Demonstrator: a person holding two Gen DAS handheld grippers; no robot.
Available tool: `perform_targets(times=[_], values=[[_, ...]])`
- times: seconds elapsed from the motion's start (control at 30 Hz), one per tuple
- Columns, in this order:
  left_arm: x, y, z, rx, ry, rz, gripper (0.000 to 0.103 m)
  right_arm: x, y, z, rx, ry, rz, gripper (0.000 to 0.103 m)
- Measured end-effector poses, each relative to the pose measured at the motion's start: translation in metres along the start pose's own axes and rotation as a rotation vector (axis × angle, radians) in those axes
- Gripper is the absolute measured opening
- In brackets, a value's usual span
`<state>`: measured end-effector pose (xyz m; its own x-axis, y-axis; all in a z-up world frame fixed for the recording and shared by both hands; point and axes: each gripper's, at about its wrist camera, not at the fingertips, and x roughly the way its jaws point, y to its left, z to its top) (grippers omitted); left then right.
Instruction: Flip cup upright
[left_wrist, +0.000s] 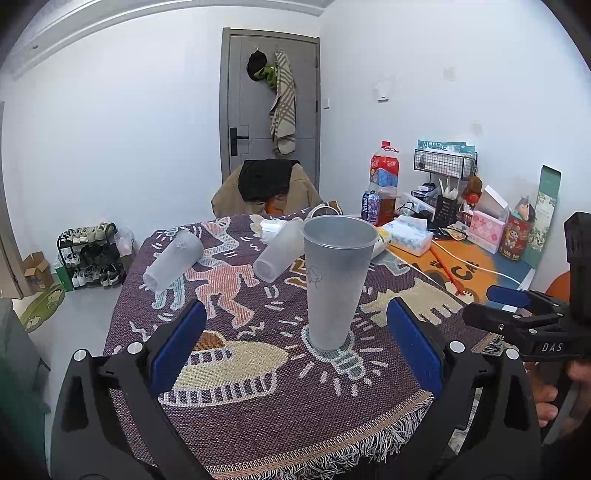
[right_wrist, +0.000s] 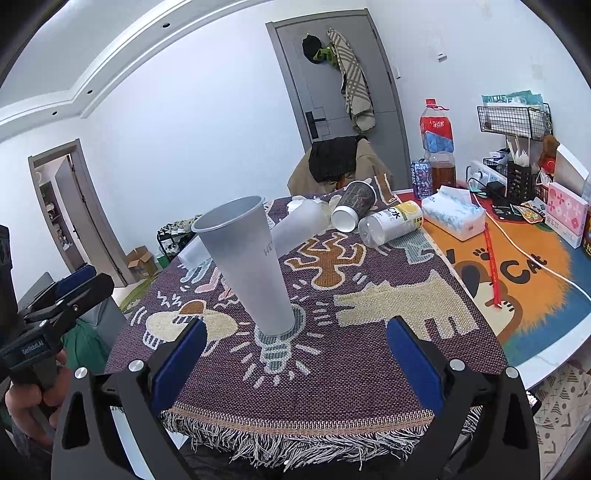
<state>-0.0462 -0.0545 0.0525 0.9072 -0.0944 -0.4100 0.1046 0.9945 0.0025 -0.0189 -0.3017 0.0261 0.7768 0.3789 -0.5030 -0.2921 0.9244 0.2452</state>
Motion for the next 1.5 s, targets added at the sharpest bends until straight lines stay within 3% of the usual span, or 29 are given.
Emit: perform_targets(times=[1.5], values=[[-0.0066,-0.0023,0.0007,0.013,-0.010,-0.020,0.097,0.0036,-0.0028,-0.0021,0.002,0.012,-0.004,0.095]])
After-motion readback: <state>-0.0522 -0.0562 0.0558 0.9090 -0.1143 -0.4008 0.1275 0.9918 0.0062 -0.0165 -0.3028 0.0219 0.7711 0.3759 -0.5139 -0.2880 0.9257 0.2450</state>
